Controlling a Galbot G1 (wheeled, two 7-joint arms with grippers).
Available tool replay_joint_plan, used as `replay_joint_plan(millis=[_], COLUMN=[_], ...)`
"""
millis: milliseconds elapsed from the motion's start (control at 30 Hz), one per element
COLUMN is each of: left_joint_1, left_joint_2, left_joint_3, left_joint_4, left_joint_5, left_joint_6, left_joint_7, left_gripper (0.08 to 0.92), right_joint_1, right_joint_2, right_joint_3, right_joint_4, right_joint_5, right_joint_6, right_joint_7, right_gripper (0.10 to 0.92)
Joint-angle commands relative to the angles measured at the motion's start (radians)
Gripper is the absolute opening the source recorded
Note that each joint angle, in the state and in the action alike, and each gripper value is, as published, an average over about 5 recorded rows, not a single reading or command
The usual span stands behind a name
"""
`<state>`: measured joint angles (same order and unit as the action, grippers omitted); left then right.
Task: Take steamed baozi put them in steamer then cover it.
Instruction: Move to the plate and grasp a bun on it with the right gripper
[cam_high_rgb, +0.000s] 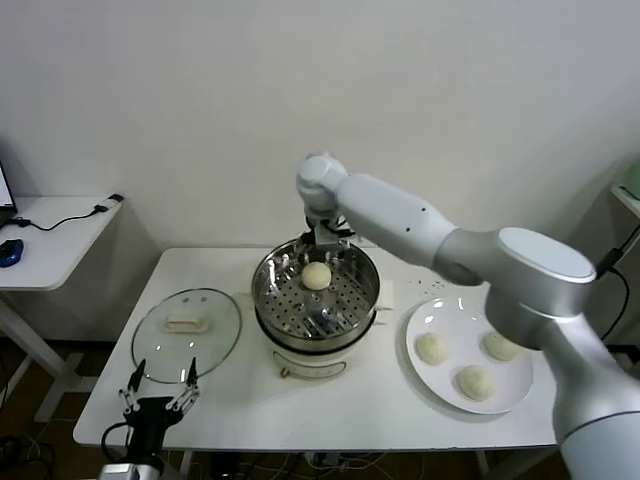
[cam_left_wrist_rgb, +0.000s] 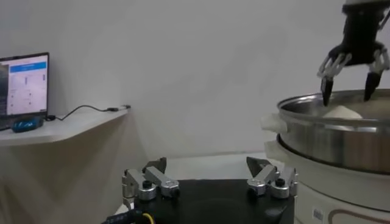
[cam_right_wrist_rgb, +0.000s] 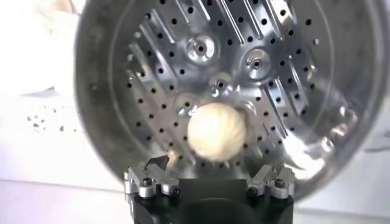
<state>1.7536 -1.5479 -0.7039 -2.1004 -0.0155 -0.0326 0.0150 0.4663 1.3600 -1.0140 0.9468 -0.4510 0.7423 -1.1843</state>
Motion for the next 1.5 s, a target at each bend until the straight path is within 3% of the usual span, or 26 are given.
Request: replay_joint_plan(millis=[33,233,433,733,1067,1500], left_joint_1=[0.002,0.006,0.015,0.033,0.055,0.051], left_joint_2=[0.001,-0.002,-0.006,-0.004,-0.005,-0.009], left_joint_3=[0.003,0.008,0.013,0.011,0.007,0.012], left_joint_4=[-0.006,-0.010,-0.013,-0.023,-0.016,0.001], left_joint_5=[0.005,0.006,0.006,0.007,0.008,0.023], left_joint_6=[0.001,-0.001,-0.004,-0.006,-0.016,-0.017], left_joint_7=[-0.001,-0.001,-0.001,-0.002,-0.003,0.000], left_gripper=[0.823,0.823,0.823,0.823,0.823,0.823], right_joint_1=[0.305,0.352,0.250,-0.099,-0.326,-0.420], right_joint_2=[-0.350,-0.583,-0.749,-0.815,-0.726,-0.600], right_joint_3=[-0.334,-0.433,-0.429,-0.247,-0.109,-0.015], right_joint_4=[0.237,0.452,0.546,0.499,0.341,0.196], right_joint_5=[0.617,0.867,0.917,0.823,0.685,0.645], right_joint_6=[-0.470,-1.031,-1.219,-1.121,-1.078,-1.038], right_joint_7=[0.135,0.266,0.240,0.124,0.117,0.152], right_gripper=[0.823,0.823,0.823,0.823,0.823,0.823])
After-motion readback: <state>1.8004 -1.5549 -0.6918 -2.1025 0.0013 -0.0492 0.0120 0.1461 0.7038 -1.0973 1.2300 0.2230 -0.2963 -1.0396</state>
